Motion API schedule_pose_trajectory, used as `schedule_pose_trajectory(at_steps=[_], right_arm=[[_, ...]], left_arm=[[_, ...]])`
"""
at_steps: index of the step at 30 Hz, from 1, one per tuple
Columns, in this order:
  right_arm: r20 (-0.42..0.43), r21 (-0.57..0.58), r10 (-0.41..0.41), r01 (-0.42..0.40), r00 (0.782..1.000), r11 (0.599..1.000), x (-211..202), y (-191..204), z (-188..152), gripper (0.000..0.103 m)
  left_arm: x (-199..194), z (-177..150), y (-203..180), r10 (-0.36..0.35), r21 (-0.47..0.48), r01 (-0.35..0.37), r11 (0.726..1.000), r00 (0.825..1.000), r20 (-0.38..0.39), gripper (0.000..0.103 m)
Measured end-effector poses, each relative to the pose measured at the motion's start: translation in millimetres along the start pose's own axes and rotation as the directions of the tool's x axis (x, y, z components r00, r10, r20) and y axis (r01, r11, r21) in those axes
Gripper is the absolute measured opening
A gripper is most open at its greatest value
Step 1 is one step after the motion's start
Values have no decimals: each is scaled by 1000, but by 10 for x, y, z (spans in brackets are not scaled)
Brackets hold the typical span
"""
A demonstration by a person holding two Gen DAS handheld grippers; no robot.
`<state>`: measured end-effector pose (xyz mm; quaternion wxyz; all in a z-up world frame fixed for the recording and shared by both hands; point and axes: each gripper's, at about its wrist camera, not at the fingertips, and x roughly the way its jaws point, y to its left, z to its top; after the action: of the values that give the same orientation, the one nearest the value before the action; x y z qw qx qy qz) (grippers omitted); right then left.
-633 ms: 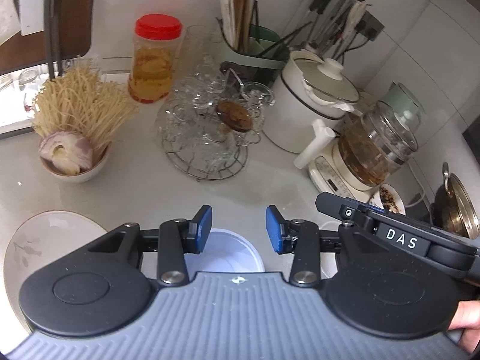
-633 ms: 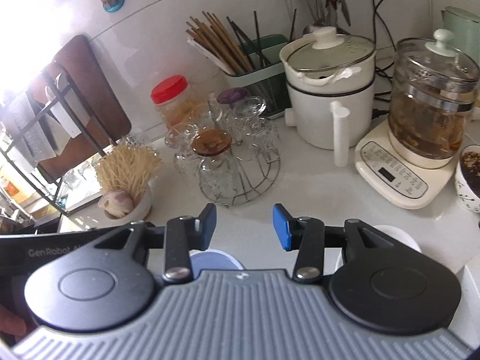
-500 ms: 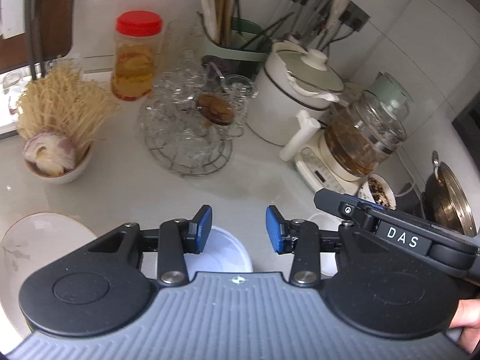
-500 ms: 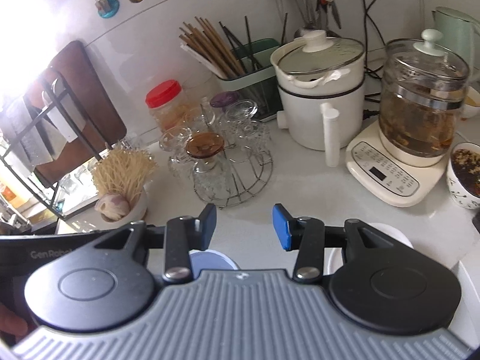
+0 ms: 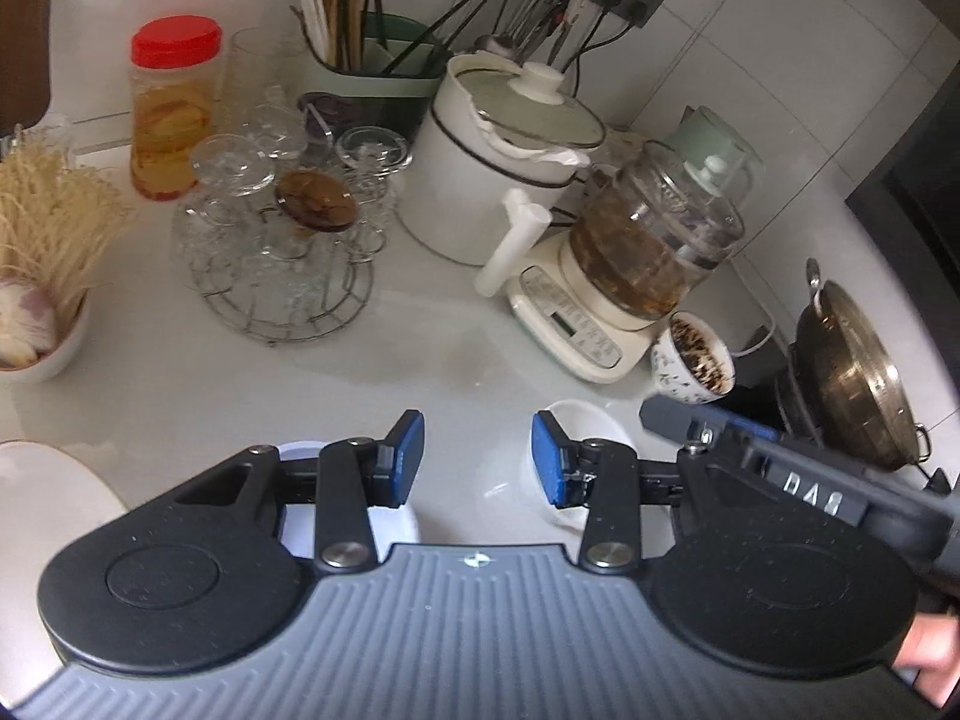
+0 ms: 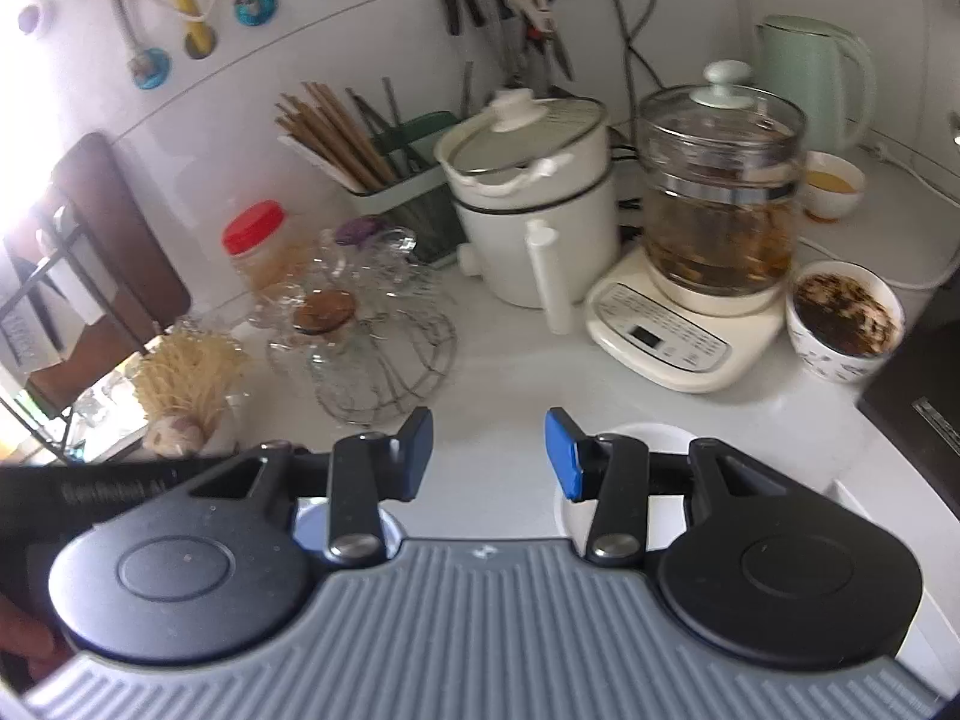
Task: Organize plates and bowls
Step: 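Move both open tools toward the white ceramic bowl beside the tea maker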
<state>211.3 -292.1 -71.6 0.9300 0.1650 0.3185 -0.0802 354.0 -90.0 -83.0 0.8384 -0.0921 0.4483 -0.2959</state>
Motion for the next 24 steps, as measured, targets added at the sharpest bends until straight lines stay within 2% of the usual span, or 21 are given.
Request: schedule_pose_trajectory(at_steps=[10, 18, 24], right_arm=[[0, 100, -88, 87, 996, 991, -142, -334, -127, 45], [-10, 186, -149, 149, 989, 971, -239, -594, -234, 45], [-14, 243, -188, 186, 982, 952, -261, -784, -260, 45]], left_arm=[[196, -15, -268, -54, 82, 59, 995, 997, -62, 45], [427, -56, -502, -96, 137, 113, 984, 987, -128, 45], [586, -66, -616, -101, 163, 128, 978, 982, -162, 45]])
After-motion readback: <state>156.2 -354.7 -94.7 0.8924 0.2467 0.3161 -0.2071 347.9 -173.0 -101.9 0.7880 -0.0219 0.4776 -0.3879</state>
